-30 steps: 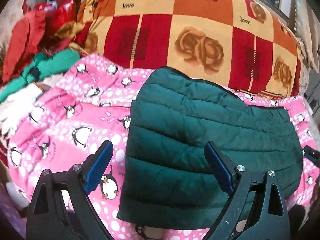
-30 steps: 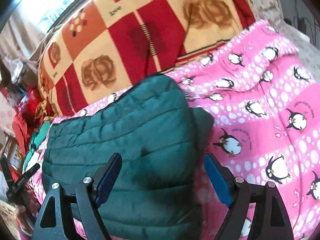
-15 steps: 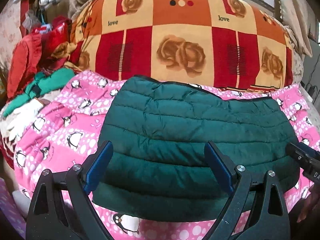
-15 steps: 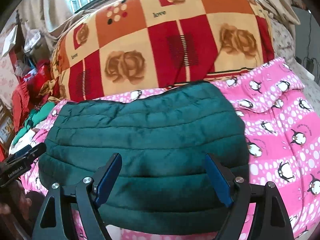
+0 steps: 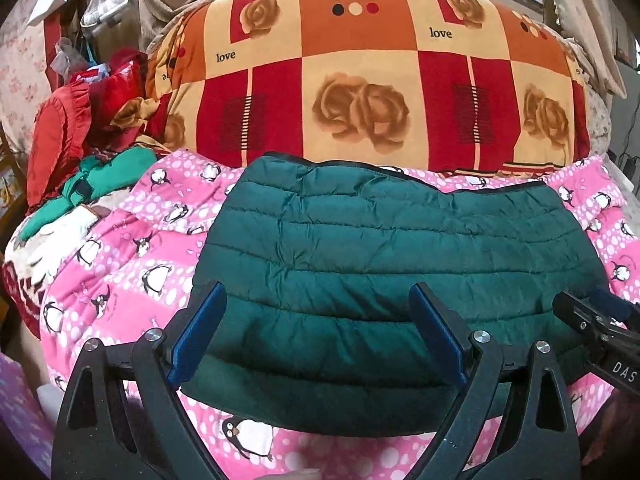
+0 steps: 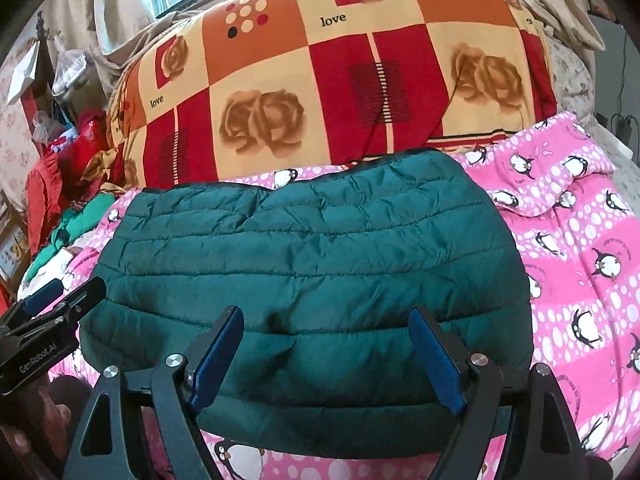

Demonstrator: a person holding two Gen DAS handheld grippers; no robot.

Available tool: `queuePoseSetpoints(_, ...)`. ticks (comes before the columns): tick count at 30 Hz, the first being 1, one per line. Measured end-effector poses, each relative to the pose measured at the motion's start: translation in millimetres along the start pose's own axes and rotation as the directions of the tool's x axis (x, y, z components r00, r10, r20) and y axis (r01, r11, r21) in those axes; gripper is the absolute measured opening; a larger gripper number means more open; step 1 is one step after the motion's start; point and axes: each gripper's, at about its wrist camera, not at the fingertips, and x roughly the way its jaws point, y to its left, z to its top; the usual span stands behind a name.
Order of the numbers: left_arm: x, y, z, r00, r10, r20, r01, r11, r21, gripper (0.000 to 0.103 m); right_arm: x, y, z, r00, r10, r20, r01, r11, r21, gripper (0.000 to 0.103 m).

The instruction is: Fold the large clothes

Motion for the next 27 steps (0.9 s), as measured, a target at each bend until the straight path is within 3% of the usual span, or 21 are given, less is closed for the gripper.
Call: queuePoseSetpoints(27,2.6,-3.7,-4.9,1.0,-0.014,-0.006,0.014,1.0,-0.018,0.093,8.6,10.0,-3.3,1.0,-0.024,-0.018,0.024,0.999,-0.025,0.083)
